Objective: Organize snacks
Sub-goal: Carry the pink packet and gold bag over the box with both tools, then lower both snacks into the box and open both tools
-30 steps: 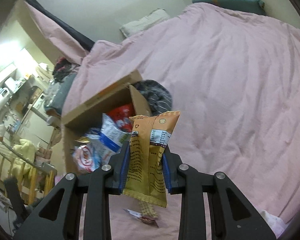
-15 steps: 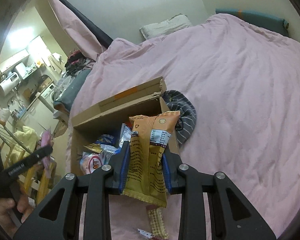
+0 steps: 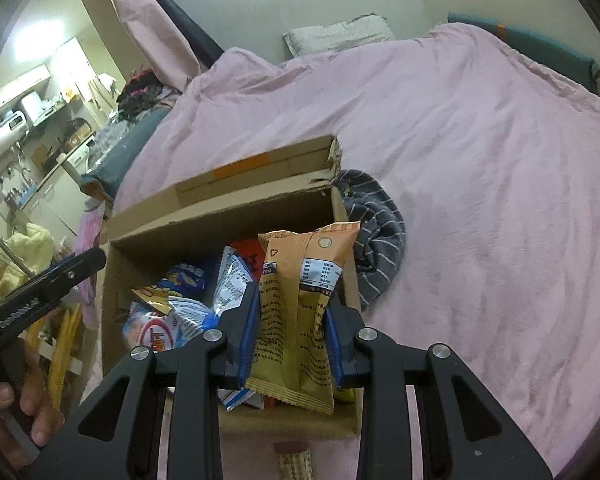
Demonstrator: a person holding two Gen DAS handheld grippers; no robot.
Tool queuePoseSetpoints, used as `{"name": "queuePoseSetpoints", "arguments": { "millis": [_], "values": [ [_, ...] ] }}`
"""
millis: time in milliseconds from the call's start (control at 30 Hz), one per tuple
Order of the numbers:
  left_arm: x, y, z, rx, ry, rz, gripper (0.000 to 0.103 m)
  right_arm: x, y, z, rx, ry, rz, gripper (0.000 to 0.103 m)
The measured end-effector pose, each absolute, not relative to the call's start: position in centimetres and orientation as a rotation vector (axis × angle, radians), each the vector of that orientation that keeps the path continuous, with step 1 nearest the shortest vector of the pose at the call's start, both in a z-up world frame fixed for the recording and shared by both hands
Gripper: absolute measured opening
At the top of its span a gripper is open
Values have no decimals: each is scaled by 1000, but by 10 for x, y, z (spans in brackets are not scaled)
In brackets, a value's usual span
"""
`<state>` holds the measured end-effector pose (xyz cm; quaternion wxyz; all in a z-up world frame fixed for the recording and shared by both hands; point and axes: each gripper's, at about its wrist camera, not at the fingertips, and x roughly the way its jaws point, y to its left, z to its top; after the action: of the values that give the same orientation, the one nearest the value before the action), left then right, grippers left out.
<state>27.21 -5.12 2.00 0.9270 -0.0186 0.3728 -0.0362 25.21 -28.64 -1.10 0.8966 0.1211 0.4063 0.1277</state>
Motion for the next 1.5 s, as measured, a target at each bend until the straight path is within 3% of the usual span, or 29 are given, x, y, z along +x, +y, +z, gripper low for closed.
{"name": "queuePoseSetpoints", "arguments": {
  "millis": [467, 1400, 1500],
  "values": [
    [296, -44, -15, -95, 857, -128, 48, 261, -264, -34, 194, 930, 299, 31],
    [289, -45, -17, -82, 858, -122, 52, 265, -276, -34, 211, 949, 260, 34],
    [288, -47, -16, -71, 855, -116, 57, 265, -276, -35, 218, 957, 262, 34]
  ]
}}
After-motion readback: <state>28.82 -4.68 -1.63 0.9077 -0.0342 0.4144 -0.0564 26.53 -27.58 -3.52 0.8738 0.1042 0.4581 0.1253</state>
